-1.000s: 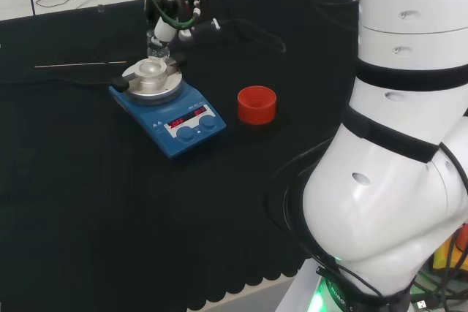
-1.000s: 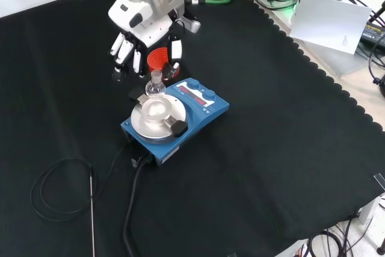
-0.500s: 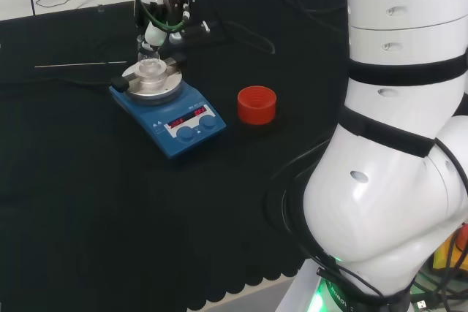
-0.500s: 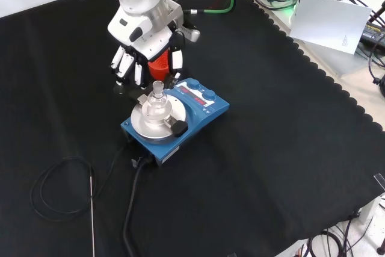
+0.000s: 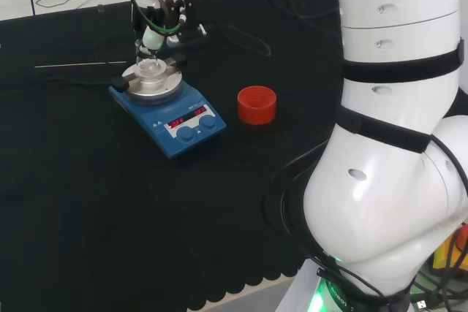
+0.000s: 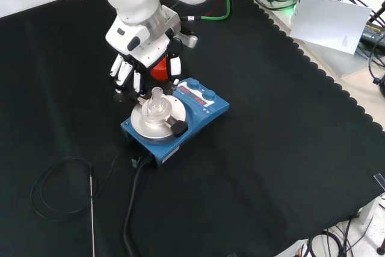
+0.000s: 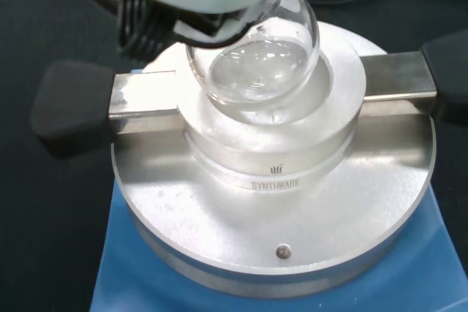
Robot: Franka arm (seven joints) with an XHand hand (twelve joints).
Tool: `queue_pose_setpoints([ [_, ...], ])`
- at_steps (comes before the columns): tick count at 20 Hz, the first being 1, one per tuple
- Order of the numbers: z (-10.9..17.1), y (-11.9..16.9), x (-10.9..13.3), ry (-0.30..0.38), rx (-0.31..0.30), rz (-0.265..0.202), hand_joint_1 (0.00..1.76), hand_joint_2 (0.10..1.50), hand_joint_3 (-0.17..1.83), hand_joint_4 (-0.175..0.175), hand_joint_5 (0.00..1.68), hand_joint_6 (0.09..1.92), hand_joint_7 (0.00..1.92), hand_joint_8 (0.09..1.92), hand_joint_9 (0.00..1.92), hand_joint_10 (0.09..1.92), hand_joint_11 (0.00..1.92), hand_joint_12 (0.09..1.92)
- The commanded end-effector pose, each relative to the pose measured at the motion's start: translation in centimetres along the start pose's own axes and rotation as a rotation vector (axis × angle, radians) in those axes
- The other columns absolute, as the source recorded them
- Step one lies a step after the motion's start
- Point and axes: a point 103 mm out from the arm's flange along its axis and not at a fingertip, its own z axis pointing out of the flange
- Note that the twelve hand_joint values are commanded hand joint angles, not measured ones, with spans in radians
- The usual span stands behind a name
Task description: Place the round-bottom flask on the heater.
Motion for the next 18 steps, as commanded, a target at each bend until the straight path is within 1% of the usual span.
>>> queue_pose_setpoints([
  [1,0.2,0.1,-0.5,0.004,0.007,0.009,1.15,0.61,0.83,-0.004,1.18,0.92,0.3,0.65,0.62,0.57,0.43,1.32],
  [3,0.2,0.1,-0.6,0.005,0.006,0.012,1.15,0.61,0.83,-0.005,1.18,0.92,0.3,0.65,0.62,0.57,0.43,1.32],
  [4,0.2,0.2,-0.1,-0.011,0.008,0.015,1.15,0.61,0.83,-0.005,1.18,0.92,0.3,0.65,0.62,0.57,0.43,1.32],
  [5,0.2,0.3,0.0,-0.009,0.008,0.017,1.15,0.61,0.83,-0.005,1.18,0.92,0.3,0.65,0.62,0.57,0.43,1.32],
  [9,0.2,0.1,-0.8,0.022,0.005,0.018,1.15,0.61,0.83,-0.005,1.18,0.92,0.3,0.65,0.62,0.57,0.43,1.32],
  [11,0.3,0.0,-1.5,0.04,0.021,0.019,1.14,0.62,0.82,0.0,1.17,0.92,0.3,0.65,0.62,0.58,0.43,1.32],
  [12,0.4,0.0,-1.7,0.047,0.031,0.02,1.13,0.67,0.75,0.031,1.15,0.93,0.29,0.65,0.61,0.58,0.41,1.32],
  [13,0.5,0.0,-1.8,0.049,0.042,0.021,1.11,0.74,0.63,0.063,1.11,0.94,0.27,0.65,0.59,0.59,0.4,1.33],
  [14,0.6,0.0,-1.8,0.051,0.056,0.025,1.08,0.72,0.61,0.026,1.02,0.91,0.26,0.65,0.57,0.6,0.38,1.33],
  [15,0.6,0.0,-1.9,0.05,0.071,0.029,1.06,0.68,0.65,-0.011,0.94,0.9,0.24,0.65,0.55,0.61,0.37,1.34],
  [16,0.7,0.0,-1.9,0.05,0.083,0.032,1.04,0.64,0.7,-0.036,0.89,0.89,0.23,0.65,0.54,0.62,0.36,1.34],
  [17,0.7,0.0,-1.9,0.049,0.089,0.034,1.03,0.6,0.73,-0.045,0.82,0.88,0.21,0.65,0.52,0.62,0.33,1.35],
  [18,0.6,-0.1,-2.0,0.048,0.093,0.036,1.01,0.58,0.75,-0.047,0.75,0.86,0.19,0.65,0.49,0.63,0.31,1.36],
])
